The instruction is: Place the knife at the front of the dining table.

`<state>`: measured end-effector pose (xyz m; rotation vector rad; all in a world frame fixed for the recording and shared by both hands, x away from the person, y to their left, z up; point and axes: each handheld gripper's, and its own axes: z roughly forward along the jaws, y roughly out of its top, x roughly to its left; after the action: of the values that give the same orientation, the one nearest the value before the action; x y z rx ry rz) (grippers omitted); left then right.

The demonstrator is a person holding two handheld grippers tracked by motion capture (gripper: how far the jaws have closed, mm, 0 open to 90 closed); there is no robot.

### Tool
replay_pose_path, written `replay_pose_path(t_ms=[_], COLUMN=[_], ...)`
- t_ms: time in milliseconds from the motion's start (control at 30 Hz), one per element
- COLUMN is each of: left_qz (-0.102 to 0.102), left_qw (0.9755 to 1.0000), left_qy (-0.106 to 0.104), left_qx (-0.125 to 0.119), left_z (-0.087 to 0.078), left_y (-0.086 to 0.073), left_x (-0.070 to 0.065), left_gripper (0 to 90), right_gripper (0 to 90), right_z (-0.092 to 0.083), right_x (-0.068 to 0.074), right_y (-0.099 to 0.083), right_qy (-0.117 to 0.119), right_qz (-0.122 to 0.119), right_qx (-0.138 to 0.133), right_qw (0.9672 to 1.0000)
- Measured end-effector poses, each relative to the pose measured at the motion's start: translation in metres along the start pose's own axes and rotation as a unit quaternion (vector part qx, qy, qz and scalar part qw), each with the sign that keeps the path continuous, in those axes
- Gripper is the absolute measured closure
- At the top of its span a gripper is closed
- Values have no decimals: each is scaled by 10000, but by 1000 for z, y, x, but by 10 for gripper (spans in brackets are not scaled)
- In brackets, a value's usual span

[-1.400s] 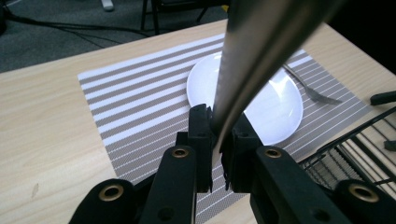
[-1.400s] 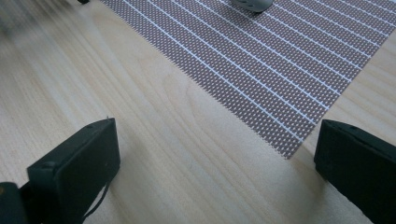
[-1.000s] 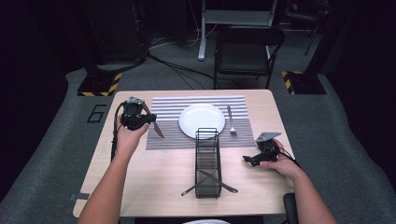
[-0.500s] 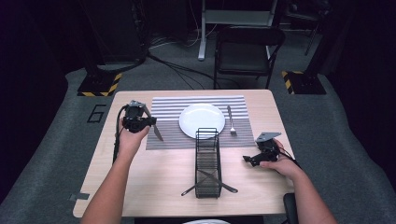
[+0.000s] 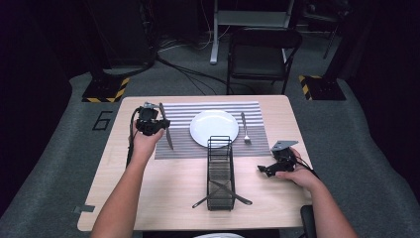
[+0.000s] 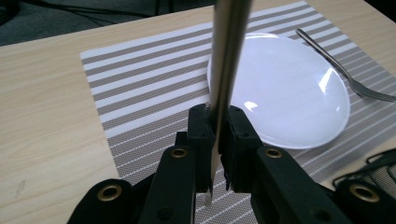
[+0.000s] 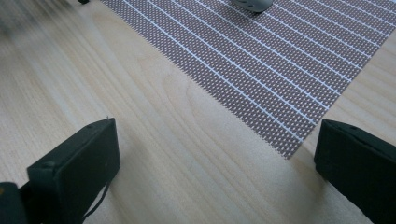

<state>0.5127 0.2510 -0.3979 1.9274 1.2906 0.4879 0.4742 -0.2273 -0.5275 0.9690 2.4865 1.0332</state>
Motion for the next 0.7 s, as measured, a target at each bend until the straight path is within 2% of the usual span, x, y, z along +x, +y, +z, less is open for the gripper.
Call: replay_pose_path(t_ms=[33,167,400,667,700], left_qz=[-105,-73,-173,-273,-336], left_qw=[9999,10000,9997,9994,9992], left_qy=[-9,-19,-43,-44,-48], left_qx=[-39,-60,-189,-215,-230], left_z=[2,6,15,26,28], left_y=[1,2,5,8,9], left_x=[1,3,3,6,6], left_gripper=[822,820,825,826,826], right_gripper=[0,0,0,0,0], right_z=[0,0,0,0,0], right_x=[0,0,0,0,0], right_y=[0,0,0,0,0], right_qy=[0,1,1,0,1], right_qz=[-4,-1,2,11,11], right_qx=[2,-1,0,-5,-6], right_qw=[10000,10000,10000,10000,10000])
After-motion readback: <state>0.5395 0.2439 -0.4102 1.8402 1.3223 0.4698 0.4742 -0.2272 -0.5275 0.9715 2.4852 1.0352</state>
